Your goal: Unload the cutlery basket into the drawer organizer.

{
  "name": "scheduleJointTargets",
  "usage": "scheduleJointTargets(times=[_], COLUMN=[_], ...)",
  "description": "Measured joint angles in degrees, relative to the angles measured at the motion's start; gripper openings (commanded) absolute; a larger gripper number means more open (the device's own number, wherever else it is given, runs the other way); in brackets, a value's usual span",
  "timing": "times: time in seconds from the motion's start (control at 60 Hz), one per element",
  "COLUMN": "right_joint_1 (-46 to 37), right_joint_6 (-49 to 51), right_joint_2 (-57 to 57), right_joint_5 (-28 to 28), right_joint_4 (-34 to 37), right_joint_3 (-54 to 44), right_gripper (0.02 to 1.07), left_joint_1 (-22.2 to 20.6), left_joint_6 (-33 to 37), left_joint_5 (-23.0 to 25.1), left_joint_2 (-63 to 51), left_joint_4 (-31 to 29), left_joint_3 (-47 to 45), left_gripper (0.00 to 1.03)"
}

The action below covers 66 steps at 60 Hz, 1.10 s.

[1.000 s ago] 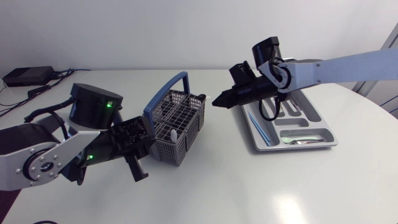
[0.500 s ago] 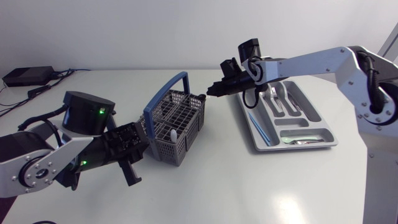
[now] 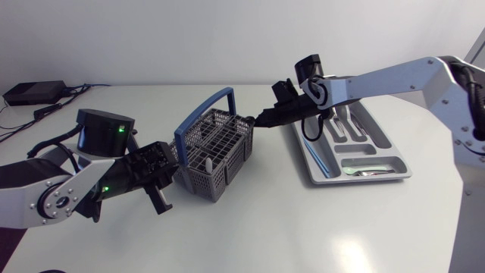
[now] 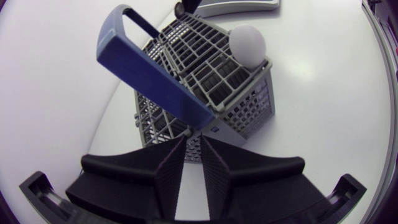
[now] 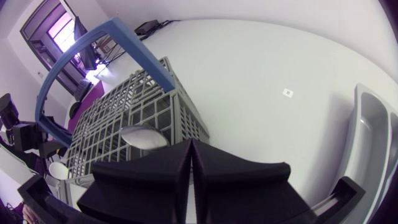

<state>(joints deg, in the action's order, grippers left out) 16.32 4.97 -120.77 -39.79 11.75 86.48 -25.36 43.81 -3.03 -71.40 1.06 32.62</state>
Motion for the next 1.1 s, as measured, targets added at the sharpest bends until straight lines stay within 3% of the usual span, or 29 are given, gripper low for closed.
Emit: scheduleJointTargets(times=[0.583, 0.95, 1.1], right_joint_1=[3.3, 4.59, 3.74], right_joint_6=[4.09, 4.5, 4.57], right_joint_2=[17.27, 21.97, 25.44], right_joint_5=[0.09, 2.27, 4.09], right_joint_4=[1.9, 3.26, 2.58], right_joint_3=[-22.75, -27.36, -28.44], right_gripper=[0.08, 0.08, 0.08], left_joint_1=[8.35, 10.27, 11.85], left_joint_6=[2.78, 2.99, 3.41], left_joint_5=[1.16, 4.22, 6.36], left_joint_2=[-7.76, -9.27, -5.03], left_joint_4=[9.57, 9.27, 1.81], left_joint_3=[-0.09, 0.33, 0.79], left_gripper=[0.21, 0.21, 0.21])
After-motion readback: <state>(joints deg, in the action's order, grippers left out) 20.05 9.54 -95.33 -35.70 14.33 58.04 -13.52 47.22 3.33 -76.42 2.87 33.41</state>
